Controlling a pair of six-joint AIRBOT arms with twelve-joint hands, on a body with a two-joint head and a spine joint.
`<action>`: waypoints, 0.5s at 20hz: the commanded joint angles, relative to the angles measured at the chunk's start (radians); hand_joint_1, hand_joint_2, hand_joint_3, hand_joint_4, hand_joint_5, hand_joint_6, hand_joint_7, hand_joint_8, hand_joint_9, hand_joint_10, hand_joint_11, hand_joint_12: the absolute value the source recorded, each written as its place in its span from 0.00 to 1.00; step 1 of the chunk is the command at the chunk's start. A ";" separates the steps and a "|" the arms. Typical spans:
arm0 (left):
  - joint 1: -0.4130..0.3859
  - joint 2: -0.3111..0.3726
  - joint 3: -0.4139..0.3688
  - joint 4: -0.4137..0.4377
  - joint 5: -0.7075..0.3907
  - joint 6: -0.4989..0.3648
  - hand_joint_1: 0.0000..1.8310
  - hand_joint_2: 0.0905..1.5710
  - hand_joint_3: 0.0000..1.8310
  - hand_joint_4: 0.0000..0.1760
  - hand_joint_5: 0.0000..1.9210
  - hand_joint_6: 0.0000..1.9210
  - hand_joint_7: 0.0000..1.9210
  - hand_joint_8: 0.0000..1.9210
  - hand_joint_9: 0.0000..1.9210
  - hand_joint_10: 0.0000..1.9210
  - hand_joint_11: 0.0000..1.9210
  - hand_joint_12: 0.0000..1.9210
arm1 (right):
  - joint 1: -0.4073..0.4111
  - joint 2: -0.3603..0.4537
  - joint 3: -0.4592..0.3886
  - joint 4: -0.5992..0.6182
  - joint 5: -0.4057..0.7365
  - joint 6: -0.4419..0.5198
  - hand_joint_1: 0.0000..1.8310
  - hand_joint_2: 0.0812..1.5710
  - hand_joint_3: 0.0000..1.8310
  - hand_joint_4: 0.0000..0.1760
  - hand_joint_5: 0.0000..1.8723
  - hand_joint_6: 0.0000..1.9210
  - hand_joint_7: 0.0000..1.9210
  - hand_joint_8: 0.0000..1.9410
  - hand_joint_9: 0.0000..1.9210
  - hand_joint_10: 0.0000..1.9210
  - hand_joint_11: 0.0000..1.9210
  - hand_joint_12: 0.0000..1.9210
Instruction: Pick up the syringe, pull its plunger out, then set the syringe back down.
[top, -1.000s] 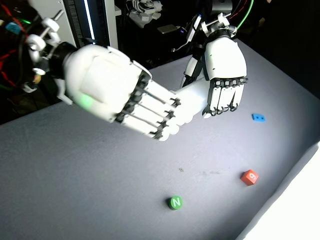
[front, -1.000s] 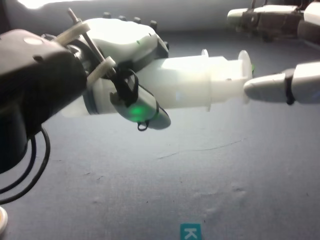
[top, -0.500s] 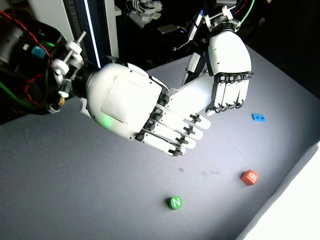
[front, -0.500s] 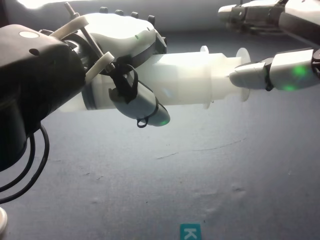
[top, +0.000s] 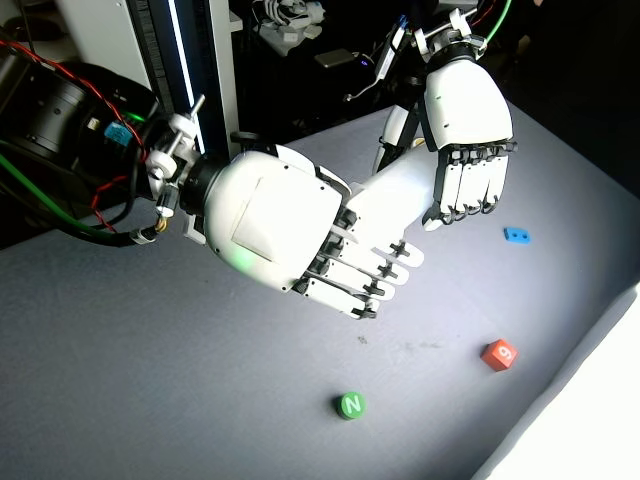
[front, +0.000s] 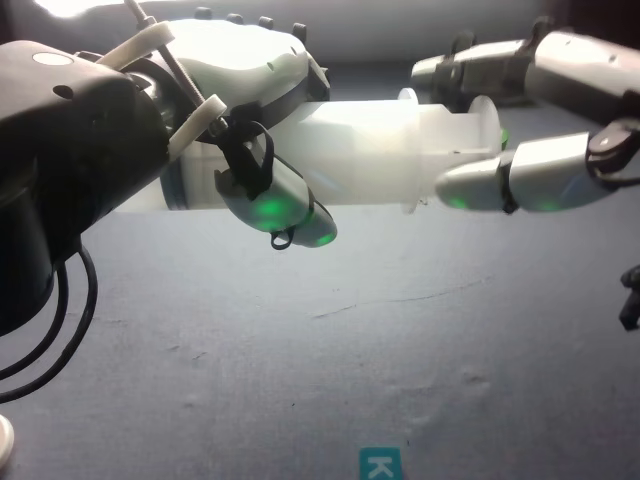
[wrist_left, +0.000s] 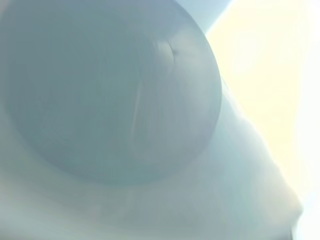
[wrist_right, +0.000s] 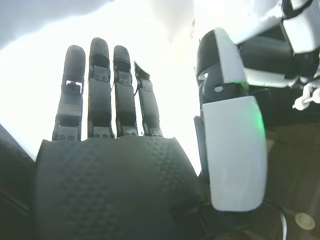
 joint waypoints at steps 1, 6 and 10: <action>-0.021 0.004 0.003 0.061 -0.009 -0.004 0.73 0.73 0.00 0.00 0.48 0.47 0.42 0.72 0.39 0.67 0.29 0.62 | 0.010 0.000 0.000 -0.014 0.115 0.008 0.46 0.65 0.00 0.00 0.18 0.01 0.22 0.00 0.23 0.01 0.00 0.52; -0.024 0.004 0.005 0.061 -0.010 -0.003 0.74 0.74 0.00 0.00 0.47 0.50 0.42 0.74 0.38 0.71 0.29 0.61 | 0.010 -0.013 0.001 -0.014 0.134 0.008 0.51 0.64 0.00 0.00 0.19 0.01 0.22 0.01 0.23 0.01 0.00 0.52; -0.026 0.004 0.005 0.061 -0.010 -0.003 0.67 0.73 0.00 0.00 0.50 0.45 0.41 0.77 0.38 0.51 0.25 0.63 | 0.011 -0.012 0.011 -0.014 0.134 0.008 0.52 0.64 0.00 0.00 0.19 0.01 0.23 0.01 0.23 0.01 0.00 0.51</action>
